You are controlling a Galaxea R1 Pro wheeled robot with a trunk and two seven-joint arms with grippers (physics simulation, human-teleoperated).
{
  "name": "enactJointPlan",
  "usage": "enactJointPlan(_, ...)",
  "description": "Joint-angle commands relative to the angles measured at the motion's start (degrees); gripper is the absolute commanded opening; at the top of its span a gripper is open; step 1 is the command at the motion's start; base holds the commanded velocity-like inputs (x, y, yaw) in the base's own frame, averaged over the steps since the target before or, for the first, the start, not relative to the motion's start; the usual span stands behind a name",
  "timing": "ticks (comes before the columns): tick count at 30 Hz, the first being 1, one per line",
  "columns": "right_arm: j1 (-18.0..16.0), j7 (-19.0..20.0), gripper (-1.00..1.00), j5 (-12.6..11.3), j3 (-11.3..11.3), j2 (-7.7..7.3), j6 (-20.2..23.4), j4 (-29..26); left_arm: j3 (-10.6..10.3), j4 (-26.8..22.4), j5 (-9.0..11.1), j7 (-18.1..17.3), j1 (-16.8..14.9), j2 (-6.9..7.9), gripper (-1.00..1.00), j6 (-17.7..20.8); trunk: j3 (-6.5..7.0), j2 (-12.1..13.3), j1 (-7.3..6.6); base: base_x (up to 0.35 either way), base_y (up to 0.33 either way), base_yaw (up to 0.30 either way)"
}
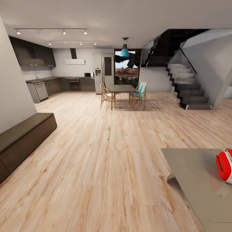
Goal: Turn on the radio receiver that's on the table in the living room.
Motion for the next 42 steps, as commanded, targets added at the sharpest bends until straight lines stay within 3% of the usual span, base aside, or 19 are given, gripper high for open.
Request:
enactJointPlan(1, 0.0, 0.0, 1.00, 0.0, 0.0, 0.00, 0.0, 0.0, 0.0, 0.0, 0.0, 0.0, 0.0, 0.00, 1.00, 0.0, 0.00, 0.0, 0.00, 0.323, 0.000, 0.000)
enactJointPlan(42, 0.0, 0.0, 1.00, 0.1, 0.0, 0.02, 0.0, 0.0, 0.0, 0.0, 0.0, 0.0, 0.0, 0.00, 1.00, 0.0, 0.00, 0.0, 0.00, 0.323, 0.000, 0.000)
